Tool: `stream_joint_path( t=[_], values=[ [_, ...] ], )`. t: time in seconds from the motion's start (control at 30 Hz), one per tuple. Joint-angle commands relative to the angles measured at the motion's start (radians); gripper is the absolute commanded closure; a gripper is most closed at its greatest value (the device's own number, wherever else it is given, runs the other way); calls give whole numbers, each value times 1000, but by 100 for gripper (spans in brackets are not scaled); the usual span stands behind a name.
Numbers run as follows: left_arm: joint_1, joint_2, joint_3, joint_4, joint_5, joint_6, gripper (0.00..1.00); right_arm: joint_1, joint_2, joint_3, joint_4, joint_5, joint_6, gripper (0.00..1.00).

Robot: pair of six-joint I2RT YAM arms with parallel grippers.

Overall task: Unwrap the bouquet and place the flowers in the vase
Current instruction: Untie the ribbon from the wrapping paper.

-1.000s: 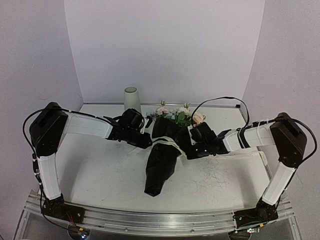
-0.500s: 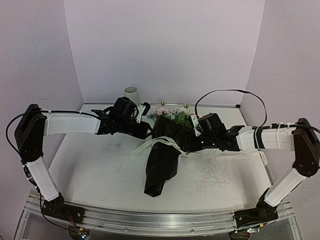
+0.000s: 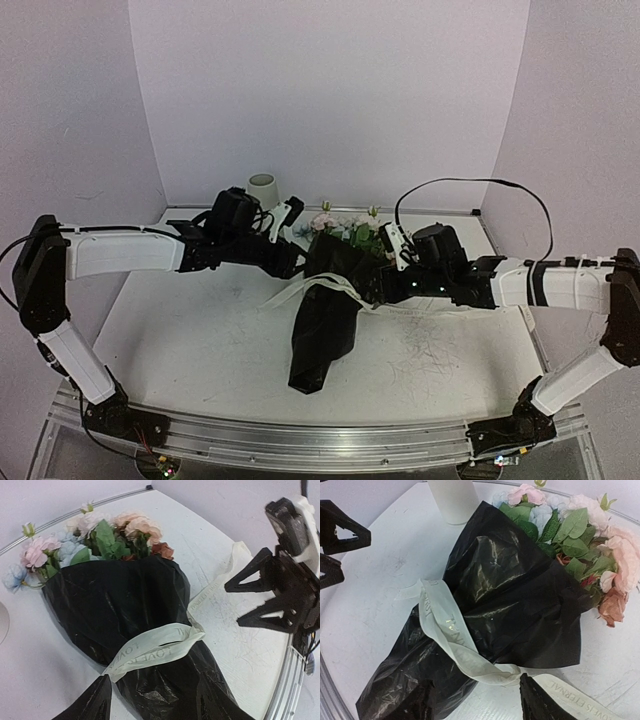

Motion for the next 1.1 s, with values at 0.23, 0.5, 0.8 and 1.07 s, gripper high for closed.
stream_joint_path(
  t=[0.23,0.5,0.8,1.07],
  values=[
    [-53,67,-7,42,169,415,52,0,70,0,17,-77,-69,68],
    [-98,78,-45,79,46,693,61,8,128,12,27,-61,-94,68],
    [-121,109,-62,105,-41,889,63,9,139,-2,42,-42,-107,67],
    [-126,175,-4,111,-124,952,63,10,121,-25,60,-32,-115,66]
  ],
)
